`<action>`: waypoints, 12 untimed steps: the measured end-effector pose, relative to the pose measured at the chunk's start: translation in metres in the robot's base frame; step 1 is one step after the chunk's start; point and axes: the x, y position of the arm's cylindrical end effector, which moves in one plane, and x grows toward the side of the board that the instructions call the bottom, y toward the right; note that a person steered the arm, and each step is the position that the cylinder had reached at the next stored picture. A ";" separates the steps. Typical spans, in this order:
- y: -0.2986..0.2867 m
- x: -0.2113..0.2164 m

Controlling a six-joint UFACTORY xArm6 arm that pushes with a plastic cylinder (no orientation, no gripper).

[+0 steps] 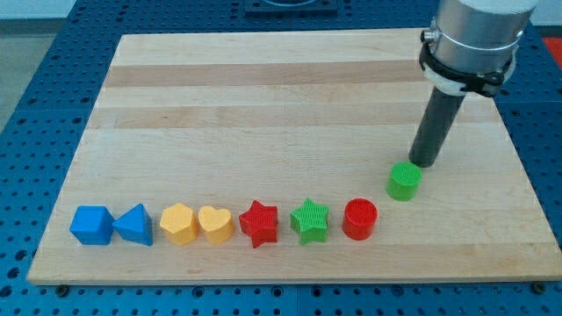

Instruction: Move the green circle to the top right of the red circle

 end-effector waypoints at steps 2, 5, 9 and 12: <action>-0.012 0.014; -0.022 0.020; -0.027 0.033; -0.044 0.025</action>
